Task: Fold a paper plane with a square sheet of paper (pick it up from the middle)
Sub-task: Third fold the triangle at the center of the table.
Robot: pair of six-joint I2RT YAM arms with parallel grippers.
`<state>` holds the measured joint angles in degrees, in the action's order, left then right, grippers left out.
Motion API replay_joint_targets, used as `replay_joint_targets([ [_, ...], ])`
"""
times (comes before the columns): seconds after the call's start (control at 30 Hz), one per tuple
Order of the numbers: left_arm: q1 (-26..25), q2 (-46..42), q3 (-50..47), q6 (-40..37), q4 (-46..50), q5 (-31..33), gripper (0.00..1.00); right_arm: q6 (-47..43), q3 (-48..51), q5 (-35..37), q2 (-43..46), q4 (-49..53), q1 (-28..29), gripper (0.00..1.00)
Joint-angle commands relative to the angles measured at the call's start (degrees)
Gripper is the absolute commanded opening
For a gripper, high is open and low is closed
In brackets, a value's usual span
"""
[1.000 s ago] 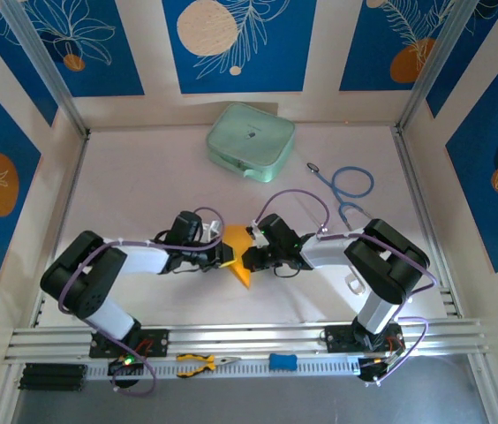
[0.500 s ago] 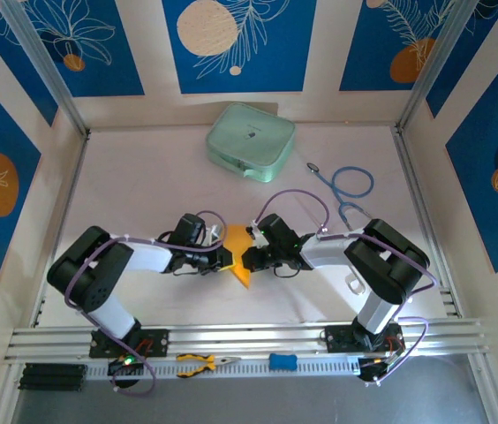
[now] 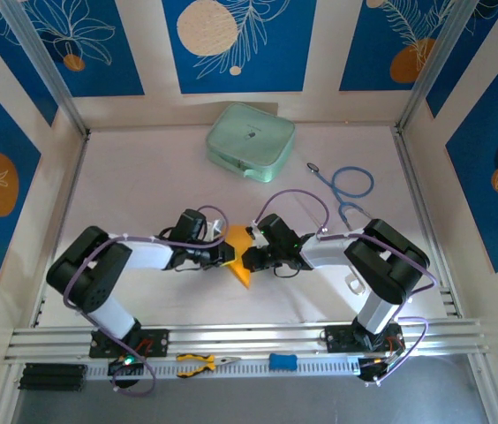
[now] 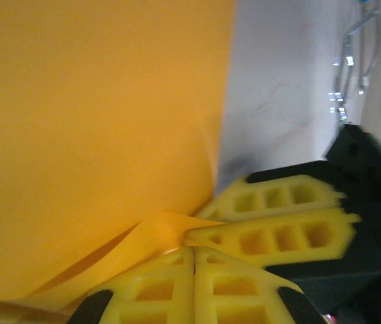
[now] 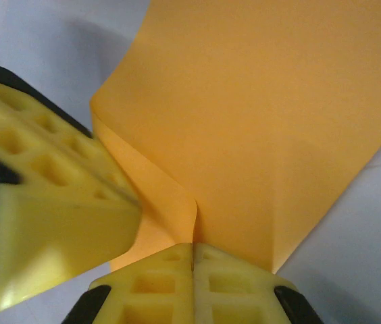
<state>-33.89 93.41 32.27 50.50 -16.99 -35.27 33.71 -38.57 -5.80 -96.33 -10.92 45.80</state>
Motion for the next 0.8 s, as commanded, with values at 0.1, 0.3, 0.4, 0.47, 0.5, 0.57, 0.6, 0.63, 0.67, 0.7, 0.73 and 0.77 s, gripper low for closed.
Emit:
replay_joint_targets([
  [0.1,-0.14,1.26,-1.03,-1.13,1.16,1.87,0.0,0.01,-0.11,1.49,-1.46,4.6,0.52,0.0],
  [0.3,-0.14,-3.38,-0.24,-2.3,2.87,2.1,0.04,0.04,-0.26,1.41,-1.66,4.63,0.52,0.0],
  [0.4,-0.17,-6.62,0.01,-3.1,5.01,3.48,0.09,0.04,-0.21,1.48,-1.7,4.78,0.46,0.0],
  [0.47,-0.2,-8.32,-0.9,-2.43,5.51,5.22,0.1,0.08,-0.23,1.56,-1.79,4.68,0.51,0.0],
  [0.5,-0.15,-8.76,-1.8,-1.67,4.36,5.27,0.1,0.17,-0.22,1.58,-1.84,4.67,0.47,0.0],
  [0.57,-0.19,-8.62,-2.22,-1.23,3.62,4.56,0.1,0.29,-0.19,1.47,-1.87,4.57,0.45,0.0],
  [0.6,-0.17,-8.19,-2.0,-1.45,3.88,4.29,0.1,0.36,-0.26,1.42,-1.99,4.42,0.43,0.0],
  [0.63,-0.21,-7.82,-2.03,-1.54,3.72,4.01,0.09,0.3,-0.33,1.34,-2.0,4.42,0.46,0.0],
  [0.67,-0.15,-7.21,-1.9,-1.49,3.26,3.81,0.09,0.21,-0.35,1.25,-2.06,4.46,0.47,0.0],
  [0.7,-0.16,-6.57,-1.93,-1.3,2.6,3.51,0.08,0.19,-0.49,1.23,-2.12,4.53,0.47,0.0],
  [0.73,-0.19,-5.99,-1.93,-1.15,2.05,3.27,0.08,0.15,-0.54,1.19,-2.19,4.62,0.51,0.0],
  [0.77,-0.21,-5.25,-1.9,-1.04,1.69,3.16,0.07,0.12,-0.59,1.24,-2.13,4.64,0.44,0.0],
])
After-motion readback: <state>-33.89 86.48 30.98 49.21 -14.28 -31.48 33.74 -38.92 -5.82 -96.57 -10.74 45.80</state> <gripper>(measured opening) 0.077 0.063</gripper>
